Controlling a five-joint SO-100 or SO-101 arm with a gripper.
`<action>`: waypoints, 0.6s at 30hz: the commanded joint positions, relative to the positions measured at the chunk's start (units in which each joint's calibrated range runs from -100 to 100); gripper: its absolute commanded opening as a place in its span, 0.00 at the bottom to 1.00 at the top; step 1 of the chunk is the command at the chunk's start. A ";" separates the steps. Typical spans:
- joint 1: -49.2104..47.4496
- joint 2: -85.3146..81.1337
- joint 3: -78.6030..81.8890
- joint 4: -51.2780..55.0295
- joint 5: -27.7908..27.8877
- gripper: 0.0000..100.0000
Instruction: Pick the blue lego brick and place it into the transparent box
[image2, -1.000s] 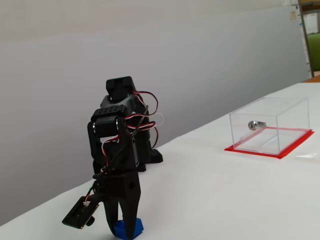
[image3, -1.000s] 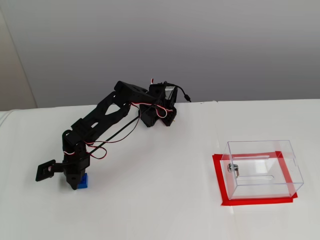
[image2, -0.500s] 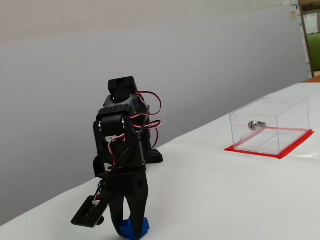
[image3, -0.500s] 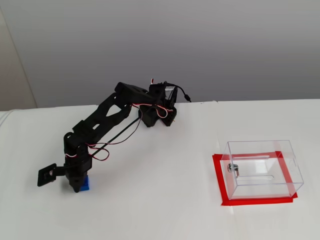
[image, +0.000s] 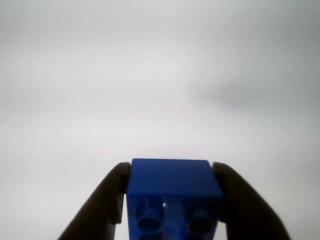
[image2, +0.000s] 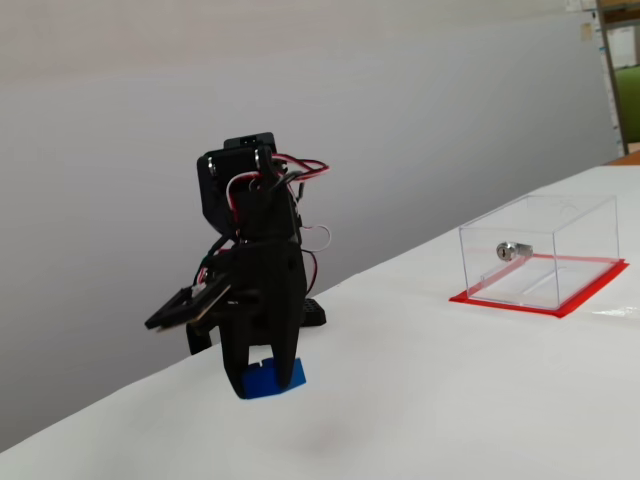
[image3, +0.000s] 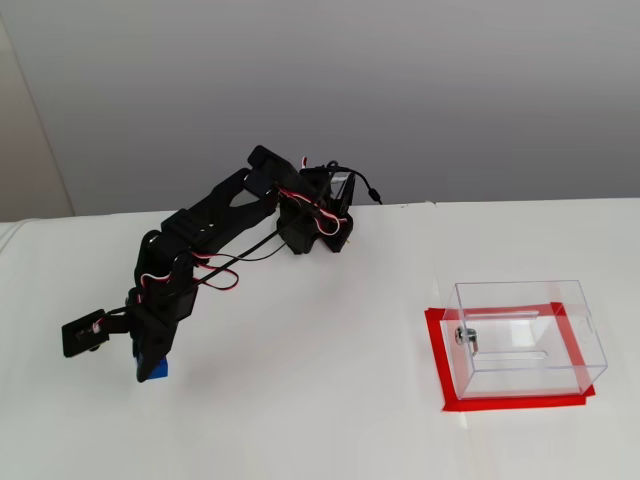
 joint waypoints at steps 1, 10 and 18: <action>-1.01 -8.83 -2.31 0.29 0.67 0.10; -5.89 -19.43 -2.31 3.77 0.57 0.10; -11.88 -26.82 -2.22 4.55 0.31 0.10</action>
